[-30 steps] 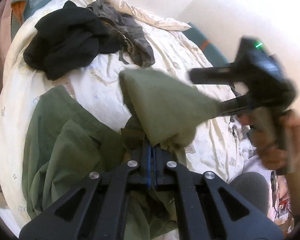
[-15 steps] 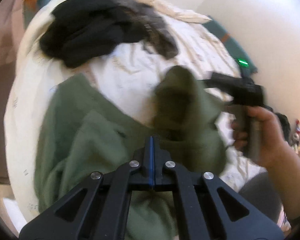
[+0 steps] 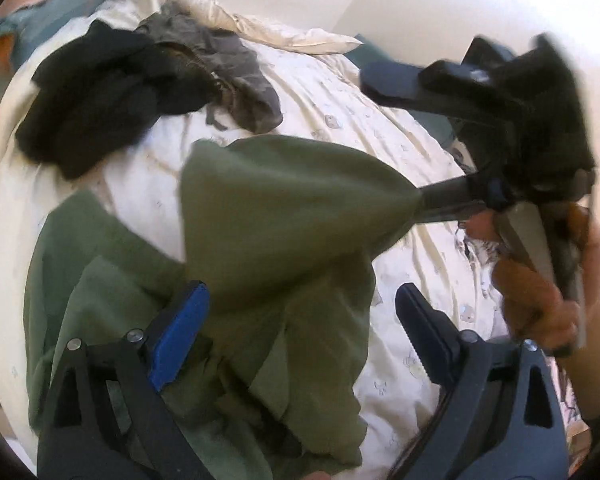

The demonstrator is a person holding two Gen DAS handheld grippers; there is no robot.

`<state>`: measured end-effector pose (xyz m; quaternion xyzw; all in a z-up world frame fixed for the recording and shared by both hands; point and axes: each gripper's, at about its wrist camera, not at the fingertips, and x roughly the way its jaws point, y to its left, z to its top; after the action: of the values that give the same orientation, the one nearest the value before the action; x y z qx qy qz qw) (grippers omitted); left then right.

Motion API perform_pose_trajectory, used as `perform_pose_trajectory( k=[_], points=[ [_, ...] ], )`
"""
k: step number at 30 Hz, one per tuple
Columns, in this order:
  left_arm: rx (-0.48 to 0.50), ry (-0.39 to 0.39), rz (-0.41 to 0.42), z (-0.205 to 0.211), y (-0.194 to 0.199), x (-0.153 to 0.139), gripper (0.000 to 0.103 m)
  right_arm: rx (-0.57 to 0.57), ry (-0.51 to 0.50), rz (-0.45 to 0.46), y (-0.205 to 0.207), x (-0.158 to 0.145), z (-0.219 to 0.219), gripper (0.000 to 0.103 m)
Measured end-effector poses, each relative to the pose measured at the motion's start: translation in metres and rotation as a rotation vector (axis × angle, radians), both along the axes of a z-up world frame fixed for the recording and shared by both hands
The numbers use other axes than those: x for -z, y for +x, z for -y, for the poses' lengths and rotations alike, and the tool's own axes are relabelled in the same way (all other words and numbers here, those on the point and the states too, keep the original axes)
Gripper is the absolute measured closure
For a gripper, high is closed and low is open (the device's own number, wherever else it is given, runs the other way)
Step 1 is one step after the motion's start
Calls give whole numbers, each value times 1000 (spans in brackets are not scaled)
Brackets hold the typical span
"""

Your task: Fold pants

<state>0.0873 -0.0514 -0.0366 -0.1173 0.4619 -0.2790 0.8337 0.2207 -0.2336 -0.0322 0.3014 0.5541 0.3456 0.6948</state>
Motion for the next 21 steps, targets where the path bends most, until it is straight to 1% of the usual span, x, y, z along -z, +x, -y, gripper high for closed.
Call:
perform_pose_trajectory(
  k=[2,3,5,6,7,8,10,12,14,16,17,18,19,20,21],
  points=[
    [-2,26,44,11,9,-1,11,-1,2,0,-3,-2,-4,5],
    [1,32,70,16,13,-1,10,7,25,-13,-2,-2,-5,5],
    [23,11,94,22,21,-1,11,38,89,-72,-2,3,-1,5],
    [34,-19,101,24,24,0,12,60,115,-98,-1,6,-2,5],
    [50,-53,110,26,27,0,12,72,129,-108,-2,6,-1,5],
    [65,-69,121,28,28,0,12,88,139,-115,-3,5,1,5],
    [102,-46,150,37,28,3,12,113,144,-131,0,7,4,5],
    [152,-2,178,47,23,7,15,122,159,-139,0,6,5,5],
    [169,37,198,54,20,10,17,119,143,-141,2,5,3,5],
    [145,46,206,55,23,12,29,105,152,-159,2,7,-3,5],
    [133,58,197,54,26,13,56,95,151,-163,1,8,-7,5],
    [140,57,181,55,30,16,78,86,136,-159,1,7,-10,4],
    [152,65,174,55,30,18,89,79,106,-149,1,7,-12,4],
    [161,74,181,55,28,17,97,76,99,-148,1,9,-13,4],
    [165,97,194,56,24,17,100,80,105,-161,2,12,-12,4]
  ],
)
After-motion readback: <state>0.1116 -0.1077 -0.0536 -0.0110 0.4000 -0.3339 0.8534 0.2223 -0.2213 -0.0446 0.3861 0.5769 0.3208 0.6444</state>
